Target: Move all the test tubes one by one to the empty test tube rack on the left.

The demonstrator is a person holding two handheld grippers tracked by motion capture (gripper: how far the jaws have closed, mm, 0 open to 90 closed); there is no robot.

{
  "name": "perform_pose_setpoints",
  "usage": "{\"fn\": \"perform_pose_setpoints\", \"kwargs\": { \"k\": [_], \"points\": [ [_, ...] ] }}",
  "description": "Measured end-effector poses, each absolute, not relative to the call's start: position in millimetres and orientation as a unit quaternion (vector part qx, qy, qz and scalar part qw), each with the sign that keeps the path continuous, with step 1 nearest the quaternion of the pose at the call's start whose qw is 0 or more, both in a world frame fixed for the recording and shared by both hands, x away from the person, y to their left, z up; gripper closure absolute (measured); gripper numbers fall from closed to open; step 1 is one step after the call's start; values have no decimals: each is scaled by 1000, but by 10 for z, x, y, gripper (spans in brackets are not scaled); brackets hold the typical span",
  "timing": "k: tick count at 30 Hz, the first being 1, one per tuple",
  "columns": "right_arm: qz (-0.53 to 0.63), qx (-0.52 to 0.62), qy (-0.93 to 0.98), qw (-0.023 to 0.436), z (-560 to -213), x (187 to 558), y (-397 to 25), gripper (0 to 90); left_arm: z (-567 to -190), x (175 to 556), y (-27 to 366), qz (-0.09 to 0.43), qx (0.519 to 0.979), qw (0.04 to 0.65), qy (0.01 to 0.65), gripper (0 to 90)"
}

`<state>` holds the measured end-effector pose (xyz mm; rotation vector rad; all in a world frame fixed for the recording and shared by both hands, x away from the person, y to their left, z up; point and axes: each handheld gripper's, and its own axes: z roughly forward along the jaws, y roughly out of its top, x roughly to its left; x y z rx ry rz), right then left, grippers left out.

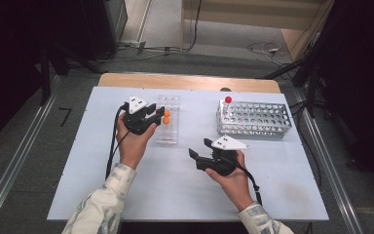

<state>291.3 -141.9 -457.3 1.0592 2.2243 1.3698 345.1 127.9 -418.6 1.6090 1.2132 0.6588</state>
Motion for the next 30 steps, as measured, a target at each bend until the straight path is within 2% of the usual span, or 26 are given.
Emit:
{"fn": "perform_pose_setpoints", "kwargs": {
  "k": [4, 8, 11, 17, 20, 30],
  "points": [
    [481, 377, 769, 186, -4562, 2932, -1462, 291, -4157, 3387, 1311, 261, 658, 500, 499, 559],
    [479, 395, 757, 203, -4551, 3007, -1551, 265, -4199, 3258, 1343, 246, 655, 511, 499, 390],
    [475, 413, 745, 219, -4546, 3090, -1636, 248, -4238, 3140, 1387, 239, 650, 520, 500, 313],
    [469, 439, 724, 252, -4513, 3276, -1778, 234, -4336, 2933, 1498, 244, 637, 531, 503, 307],
    [456, 438, 719, 289, -4494, 3395, -1810, 237, -4389, 2885, 1524, 243, 643, 526, 501, 304],
    [442, 464, 701, 314, -4505, 3878, -1859, 317, -4453, 2871, 1516, 234, 649, 523, 500, 289]
  ]
}}
